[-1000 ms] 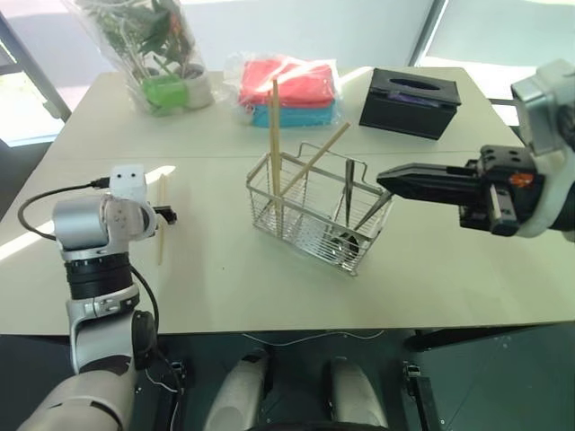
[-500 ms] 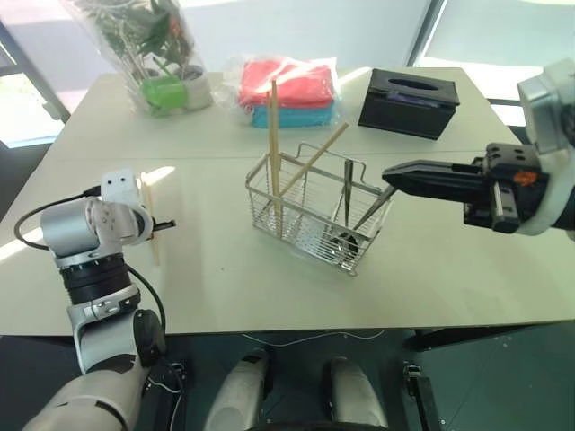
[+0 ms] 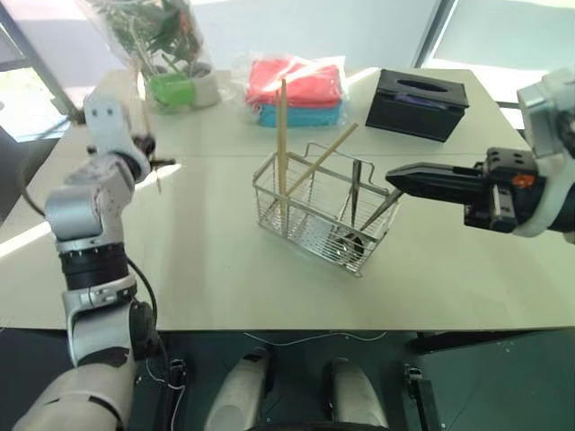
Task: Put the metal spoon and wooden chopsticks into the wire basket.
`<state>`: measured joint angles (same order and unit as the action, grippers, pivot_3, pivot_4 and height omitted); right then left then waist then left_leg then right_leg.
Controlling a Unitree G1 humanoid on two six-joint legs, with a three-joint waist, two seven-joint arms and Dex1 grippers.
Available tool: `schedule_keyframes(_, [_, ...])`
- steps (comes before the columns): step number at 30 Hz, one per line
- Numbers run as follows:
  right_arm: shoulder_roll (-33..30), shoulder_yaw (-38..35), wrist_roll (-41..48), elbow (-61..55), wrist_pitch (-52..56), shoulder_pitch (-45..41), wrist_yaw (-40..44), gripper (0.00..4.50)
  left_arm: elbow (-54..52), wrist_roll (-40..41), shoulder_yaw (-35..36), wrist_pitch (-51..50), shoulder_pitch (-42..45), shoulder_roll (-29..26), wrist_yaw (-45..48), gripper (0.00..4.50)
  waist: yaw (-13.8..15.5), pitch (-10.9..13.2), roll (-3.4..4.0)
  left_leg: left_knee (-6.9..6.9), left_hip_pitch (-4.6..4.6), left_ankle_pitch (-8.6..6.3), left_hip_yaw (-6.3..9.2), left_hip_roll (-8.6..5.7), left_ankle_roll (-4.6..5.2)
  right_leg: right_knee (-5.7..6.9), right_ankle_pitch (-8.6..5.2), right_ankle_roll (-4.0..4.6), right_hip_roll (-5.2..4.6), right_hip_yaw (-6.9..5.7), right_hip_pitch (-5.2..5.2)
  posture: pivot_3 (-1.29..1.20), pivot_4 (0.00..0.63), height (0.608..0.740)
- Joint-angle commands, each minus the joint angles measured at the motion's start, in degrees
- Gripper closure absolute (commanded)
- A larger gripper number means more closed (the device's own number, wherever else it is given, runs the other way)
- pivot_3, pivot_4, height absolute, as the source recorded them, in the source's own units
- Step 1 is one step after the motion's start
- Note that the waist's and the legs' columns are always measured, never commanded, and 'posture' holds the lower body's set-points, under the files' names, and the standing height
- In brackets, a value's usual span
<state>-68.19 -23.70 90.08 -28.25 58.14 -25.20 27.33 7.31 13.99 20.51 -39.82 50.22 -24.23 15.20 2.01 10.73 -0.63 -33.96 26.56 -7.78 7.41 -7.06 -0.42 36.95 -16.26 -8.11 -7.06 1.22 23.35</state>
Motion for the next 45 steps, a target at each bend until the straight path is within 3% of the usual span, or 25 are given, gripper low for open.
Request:
schedule_keyframes(1, [0.3, -4.1, 0.5, -1.6, -1.3, 1.4, -0.3, 4.50, 1.2, 6.3, 1.1, 16.6, 4.5, 2.7, 9.0, 4.47, 0.2, 0.0, 0.00, 0.00, 0.00, 0.00, 0.00, 0.00, 0.00, 0.00, 0.02, -0.03, 0.01, 0.00, 0.00, 0.00, 0.150, 0.740])
schedule_keyframes(5, [0.6, -5.9, 0.8, -2.5, -1.6, 3.2, -1.3, 4.50, 2.5, 13.8, 1.2, 22.1, 6.0, 6.6, 17.3, 4.47, 0.1, 0.0, 0.00, -0.03, -0.02, 0.03, -0.04, 0.00, 0.04, 0.00, 0.07, -0.12, 0.01, 0.01, -0.05, 0.00, 0.150, 0.740])
schedule_keyframes(11, [1.7, -9.9, 1.0, -4.7, -2.3, 7.6, -3.6, 4.50, 1.3, 22.1, -2.0, 20.5, 4.4, 12.2, 25.0, 4.47, 0.1, 0.0, -0.01, -0.15, -0.04, 0.11, -0.02, 0.02, 0.17, 0.06, 0.07, -0.13, 0.08, 0.00, -0.10, 0.00, 0.150, 0.740])
schedule_keyframes(21, [1.6, -11.9, 1.8, -6.0, -3.4, 10.3, -5.3, 4.50, 1.1, 25.6, -6.4, 20.0, -0.3, 16.2, 28.5, 4.47, 0.1, 0.0, -0.01, -0.19, -0.06, 0.12, -0.01, 0.02, 0.19, 0.05, 0.05, -0.09, 0.13, -0.01, -0.16, 0.00, 0.150, 0.740])
schedule_keyframes(30, [0.9, -11.7, 2.3, -5.6, -3.7, 10.4, -5.7, 4.50, -3.3, 23.0, -12.5, 20.0, -7.8, 14.7, 31.4, 4.47, 0.1, 0.0, -0.01, -0.19, -0.06, 0.12, 0.00, 0.02, 0.20, 0.04, 0.00, 0.01, 0.13, -0.01, -0.16, 0.00, 0.150, 0.740])
schedule_keyframes(45, [1.3, -9.4, 1.5, -5.1, -4.8, 9.4, -5.5, 4.50, -10.7, 21.7, -14.5, 17.9, -15.4, 10.0, 29.9, 4.47, 0.1, 0.0, 0.00, -0.18, -0.06, 0.10, 0.02, 0.03, 0.19, 0.01, -0.03, 0.05, 0.04, -0.01, -0.18, 0.00, 0.150, 0.740])
